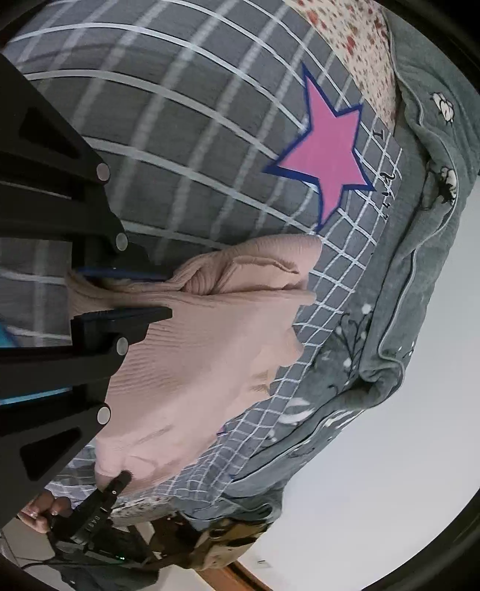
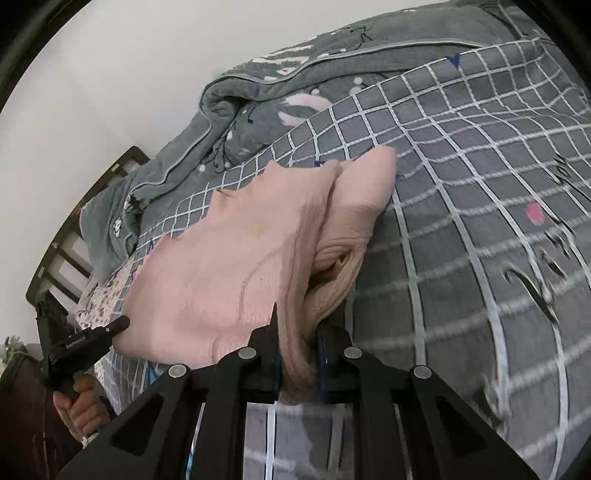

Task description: Fold small clothes

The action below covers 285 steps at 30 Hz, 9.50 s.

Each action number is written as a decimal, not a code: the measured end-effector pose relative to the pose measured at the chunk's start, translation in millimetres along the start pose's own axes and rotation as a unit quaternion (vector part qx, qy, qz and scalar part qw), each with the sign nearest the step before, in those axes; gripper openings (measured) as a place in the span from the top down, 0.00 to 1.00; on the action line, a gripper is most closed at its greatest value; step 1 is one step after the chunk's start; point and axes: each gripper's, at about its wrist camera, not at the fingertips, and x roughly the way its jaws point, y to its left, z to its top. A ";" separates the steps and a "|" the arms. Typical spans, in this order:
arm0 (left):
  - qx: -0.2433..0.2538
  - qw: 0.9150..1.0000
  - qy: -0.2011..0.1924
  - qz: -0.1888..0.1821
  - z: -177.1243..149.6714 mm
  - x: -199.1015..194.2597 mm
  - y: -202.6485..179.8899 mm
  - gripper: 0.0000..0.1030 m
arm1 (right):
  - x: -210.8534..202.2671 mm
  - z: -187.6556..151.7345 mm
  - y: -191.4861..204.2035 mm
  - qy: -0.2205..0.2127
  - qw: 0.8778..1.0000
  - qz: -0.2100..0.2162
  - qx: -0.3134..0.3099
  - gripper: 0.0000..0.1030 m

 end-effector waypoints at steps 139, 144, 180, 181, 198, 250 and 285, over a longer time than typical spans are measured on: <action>0.026 0.999 -0.033 -0.013 29.7 -16.3 56.1 0.37 | 36.5 -93.0 162.5 -0.107 0.963 -0.184 -0.166 0.57; 0.030 0.999 -0.031 -0.012 29.8 -16.7 55.8 0.37 | 40.3 -95.0 163.8 -0.107 0.959 -0.192 -0.180 0.57; 0.044 0.999 -0.002 -0.030 22.3 1.6 41.8 0.34 | 78.3 -67.3 168.4 -0.102 0.929 -0.274 -0.226 0.58; 0.044 0.999 -0.001 -0.031 22.4 2.8 41.2 0.34 | 77.8 -64.8 166.1 -0.100 0.932 -0.272 -0.218 0.58; 0.046 0.995 0.007 -0.086 18.0 2.5 32.9 0.30 | 36.2 -110.7 163.8 -0.094 0.936 -0.244 -0.234 0.58; 0.079 0.992 0.048 -0.091 1.9 23.5 18.6 0.22 | 21.3 -120.2 163.1 -0.086 0.947 -0.232 -0.203 0.57; 0.034 0.997 0.038 -0.066 4.1 53.2 3.4 0.59 | -18.8 -50.0 105.1 -0.147 0.949 -0.144 -0.241 0.57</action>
